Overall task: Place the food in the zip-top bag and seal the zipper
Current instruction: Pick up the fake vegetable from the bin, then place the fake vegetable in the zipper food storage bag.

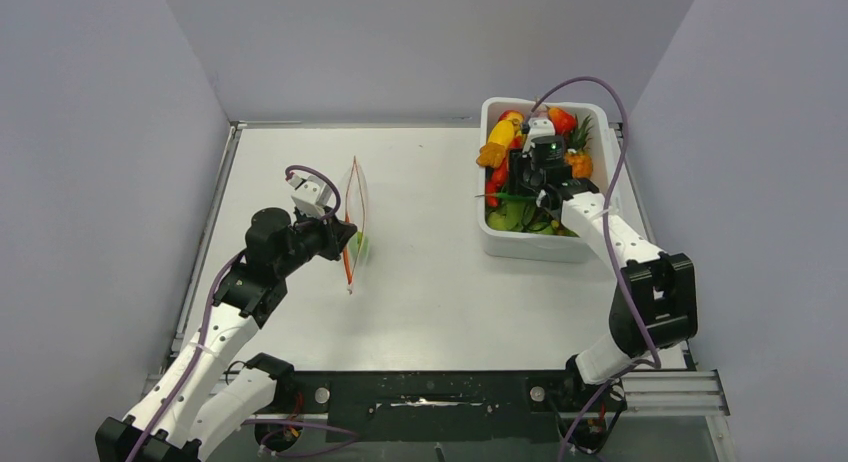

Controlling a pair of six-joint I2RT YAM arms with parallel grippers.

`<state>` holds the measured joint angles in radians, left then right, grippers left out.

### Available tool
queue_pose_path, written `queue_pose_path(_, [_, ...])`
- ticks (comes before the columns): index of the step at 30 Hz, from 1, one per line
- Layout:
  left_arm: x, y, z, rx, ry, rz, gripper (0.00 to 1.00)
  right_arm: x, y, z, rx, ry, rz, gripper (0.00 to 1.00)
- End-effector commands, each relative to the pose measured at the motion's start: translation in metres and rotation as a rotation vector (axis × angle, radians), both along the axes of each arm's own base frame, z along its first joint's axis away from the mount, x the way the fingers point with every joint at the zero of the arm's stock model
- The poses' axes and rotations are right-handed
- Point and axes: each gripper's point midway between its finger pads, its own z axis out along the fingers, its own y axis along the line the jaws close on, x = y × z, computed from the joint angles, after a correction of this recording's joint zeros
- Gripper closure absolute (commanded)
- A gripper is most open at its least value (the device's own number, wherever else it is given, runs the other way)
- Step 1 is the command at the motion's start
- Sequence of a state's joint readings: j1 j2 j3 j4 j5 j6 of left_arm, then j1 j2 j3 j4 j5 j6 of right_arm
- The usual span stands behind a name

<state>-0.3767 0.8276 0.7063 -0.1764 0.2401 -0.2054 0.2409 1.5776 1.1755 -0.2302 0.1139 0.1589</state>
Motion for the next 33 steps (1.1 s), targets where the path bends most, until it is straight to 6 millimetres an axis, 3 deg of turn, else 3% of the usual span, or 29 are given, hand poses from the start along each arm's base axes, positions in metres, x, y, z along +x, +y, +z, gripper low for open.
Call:
queue_pose_path(1, [0.005, 0.001, 0.018, -0.016, -0.066, 0.007, 1.0, -0.01, 0.009, 0.051, -0.017, -0.132, 0.022, 0.62])
queue_pose_path(8, [0.006, 0.001, 0.016, -0.014, -0.062, 0.008, 1.0, -0.035, 0.04, 0.088, 0.002, -0.22, 0.104, 0.63])
queue_pose_path(26, [0.007, 0.001, 0.013, -0.018, -0.049, 0.011, 1.0, -0.134, 0.23, 0.191, 0.509, -0.458, 0.607, 0.64])
queue_pose_path(33, [0.007, 0.002, 0.014, -0.021, -0.053, 0.011, 1.0, -0.155, 0.278, 0.214, 0.688, -0.472, 0.721, 0.65])
